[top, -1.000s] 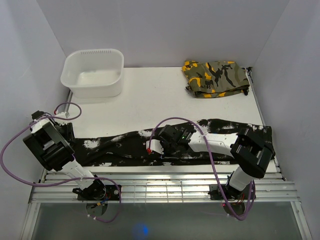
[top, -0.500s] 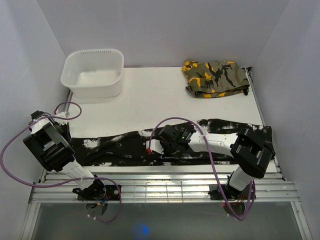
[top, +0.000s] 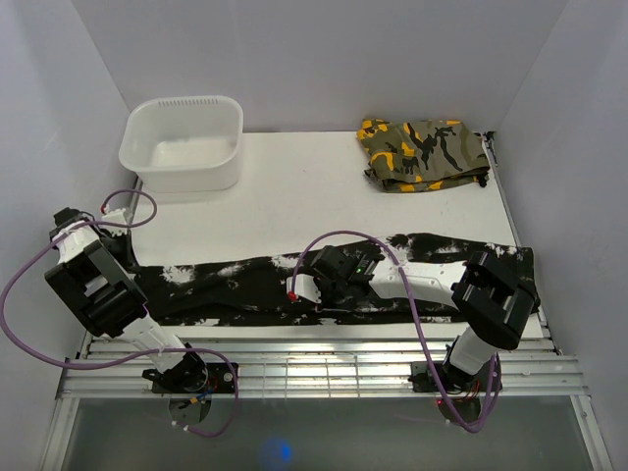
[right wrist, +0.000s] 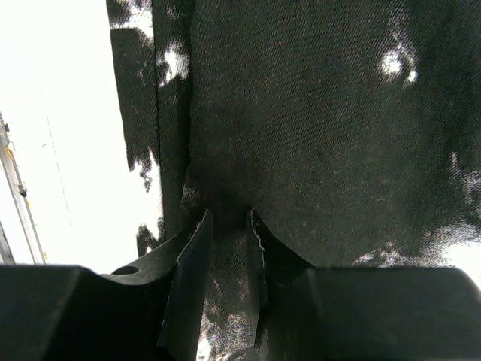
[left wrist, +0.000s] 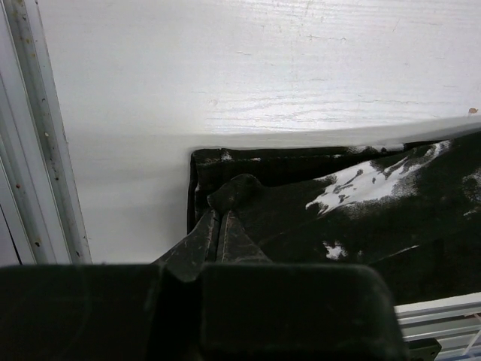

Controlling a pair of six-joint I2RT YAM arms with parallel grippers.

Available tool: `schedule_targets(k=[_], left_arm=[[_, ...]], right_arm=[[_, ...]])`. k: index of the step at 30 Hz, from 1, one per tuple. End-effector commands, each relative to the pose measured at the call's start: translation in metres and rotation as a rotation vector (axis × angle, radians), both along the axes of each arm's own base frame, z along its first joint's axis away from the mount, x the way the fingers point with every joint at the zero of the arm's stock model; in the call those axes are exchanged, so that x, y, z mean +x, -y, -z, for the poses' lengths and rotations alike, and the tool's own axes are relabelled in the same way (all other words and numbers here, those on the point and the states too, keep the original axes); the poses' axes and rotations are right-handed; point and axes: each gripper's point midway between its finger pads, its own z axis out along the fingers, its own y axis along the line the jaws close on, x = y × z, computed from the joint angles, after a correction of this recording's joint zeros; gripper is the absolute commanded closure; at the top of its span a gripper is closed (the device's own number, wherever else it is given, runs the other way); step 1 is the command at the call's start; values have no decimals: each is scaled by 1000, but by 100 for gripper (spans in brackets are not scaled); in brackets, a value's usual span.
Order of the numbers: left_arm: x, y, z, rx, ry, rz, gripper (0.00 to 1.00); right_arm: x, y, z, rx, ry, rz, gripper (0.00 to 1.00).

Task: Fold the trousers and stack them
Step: Fold the trousers

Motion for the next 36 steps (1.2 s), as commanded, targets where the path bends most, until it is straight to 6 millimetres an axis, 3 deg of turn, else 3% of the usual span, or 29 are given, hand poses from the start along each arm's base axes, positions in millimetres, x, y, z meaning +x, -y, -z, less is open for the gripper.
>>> schedule_targets(k=[1,3,4,5,7,9,11,12,16,22,26,31,36], left_arm=[[8,0,-9,1,36,15,96],[4,3,-1,-13,15,16,86],[3,3,2,-12,8,17,67],[2,2,4,-6,4,21,58],[2,3,2,2,11,35,45],[4,8,-14,1,52,62,40],[5,12,-33,0,90,102,37],[8,19,-47,-15,133,121,36],[0,50,-74,-119,186,204,35],[-26,90,-62,-273,163,219,34],[-38,104,-48,-316,147,211,32],[-55,111,-29,-323,96,207,31],[-67,109,-13,-310,70,177,30]], right_arm=[[-13,7,17,-49,-46,-14,70],[-12,6,15,-47,-41,-11,70],[-12,6,14,-48,-43,-8,69],[-11,4,11,-40,-40,-6,69],[-11,-1,3,-16,-41,-5,69],[-9,-10,-11,21,-37,-1,68],[-10,-16,-21,33,-55,12,67],[-9,-26,-34,69,-57,10,66],[-18,-45,-51,119,-64,2,63],[-31,-77,-49,136,-48,-23,55],[-27,-88,-34,110,-12,-13,55],[-8,-81,-13,42,82,47,58],[0,-77,-14,42,120,94,61]])
